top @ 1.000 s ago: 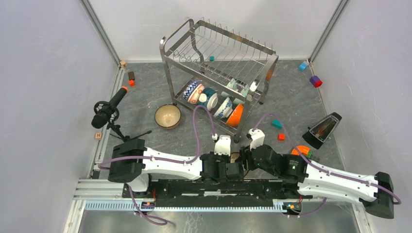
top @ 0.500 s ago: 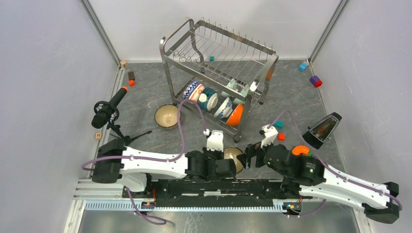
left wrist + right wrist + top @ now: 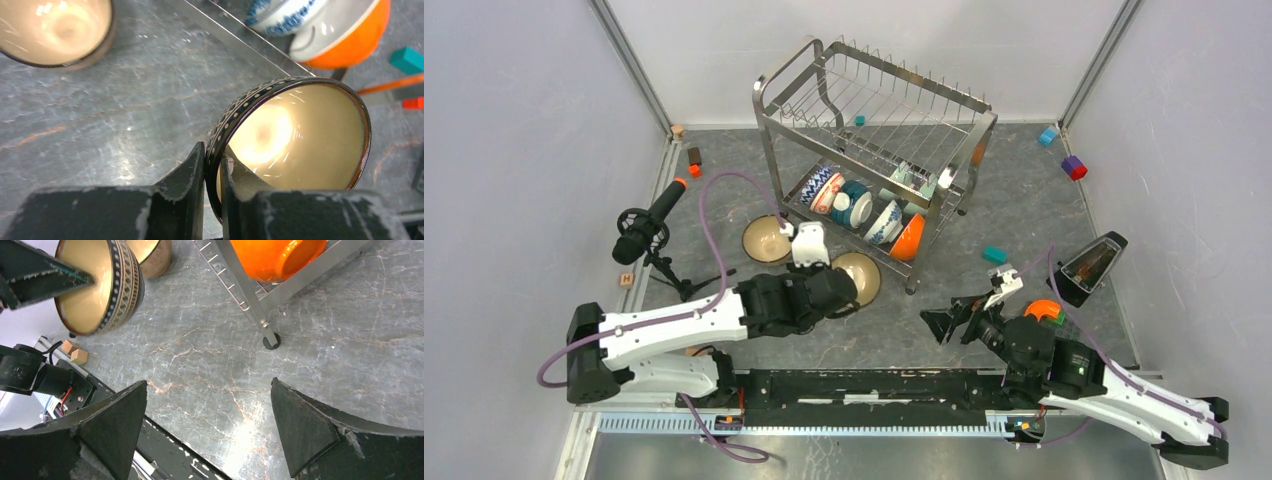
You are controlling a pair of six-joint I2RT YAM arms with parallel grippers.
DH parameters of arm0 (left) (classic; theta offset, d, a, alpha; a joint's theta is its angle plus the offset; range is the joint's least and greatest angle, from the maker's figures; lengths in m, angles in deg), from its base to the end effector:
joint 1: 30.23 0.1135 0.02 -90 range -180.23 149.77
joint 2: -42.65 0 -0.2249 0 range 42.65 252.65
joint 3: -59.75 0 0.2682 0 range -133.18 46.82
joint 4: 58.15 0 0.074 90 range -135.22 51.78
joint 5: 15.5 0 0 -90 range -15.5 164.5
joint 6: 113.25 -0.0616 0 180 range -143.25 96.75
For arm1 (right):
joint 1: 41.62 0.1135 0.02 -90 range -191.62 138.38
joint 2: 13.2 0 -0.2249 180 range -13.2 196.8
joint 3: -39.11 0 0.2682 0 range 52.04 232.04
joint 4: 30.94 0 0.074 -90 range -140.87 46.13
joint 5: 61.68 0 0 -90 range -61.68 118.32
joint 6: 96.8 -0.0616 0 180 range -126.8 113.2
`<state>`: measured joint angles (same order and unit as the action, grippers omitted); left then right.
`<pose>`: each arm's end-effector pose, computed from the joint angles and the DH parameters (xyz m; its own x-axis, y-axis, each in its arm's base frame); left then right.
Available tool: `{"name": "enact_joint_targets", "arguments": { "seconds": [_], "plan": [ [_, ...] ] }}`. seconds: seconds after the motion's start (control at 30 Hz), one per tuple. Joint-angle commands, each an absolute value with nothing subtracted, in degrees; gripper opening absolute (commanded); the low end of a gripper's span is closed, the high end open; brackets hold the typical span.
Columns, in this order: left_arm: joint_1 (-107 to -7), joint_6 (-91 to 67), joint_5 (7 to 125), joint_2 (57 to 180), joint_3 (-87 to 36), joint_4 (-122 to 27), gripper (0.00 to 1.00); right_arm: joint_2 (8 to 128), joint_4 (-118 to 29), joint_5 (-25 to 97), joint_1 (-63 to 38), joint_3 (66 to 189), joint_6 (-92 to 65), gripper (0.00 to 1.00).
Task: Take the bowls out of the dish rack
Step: Place the bowl with the bowl.
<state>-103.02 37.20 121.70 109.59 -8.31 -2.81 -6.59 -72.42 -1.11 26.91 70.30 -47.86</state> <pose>0.1224 -0.2424 0.2317 -0.5726 -0.1492 -0.8062 0.0487 0.9754 -0.2151 0.0877 0.1403 0.2138 -0.4996 0.2928 -0.8153 -0.4115 0.7480 0.5208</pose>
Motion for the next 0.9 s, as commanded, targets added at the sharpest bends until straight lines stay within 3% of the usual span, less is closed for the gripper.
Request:
{"name": "enact_joint_targets", "arguments": {
  "seconds": [0.0,0.43,0.87],
  "plan": [
    [-97.62,31.78,122.31,104.47,-8.81,-4.83,0.02,-7.18,-63.54,0.35,27.08,66.67,-44.42,0.98],
    [-83.60,26.89,115.85,100.52,-10.79,-5.22,0.02,3.56,-54.70,6.44,27.05,62.06,-43.35,0.98],
    [-66.86,28.37,106.33,100.71,-11.89,-5.89,0.02,6.94,-54.66,7.15,27.10,60.17,-42.91,0.98]
  ]
}}
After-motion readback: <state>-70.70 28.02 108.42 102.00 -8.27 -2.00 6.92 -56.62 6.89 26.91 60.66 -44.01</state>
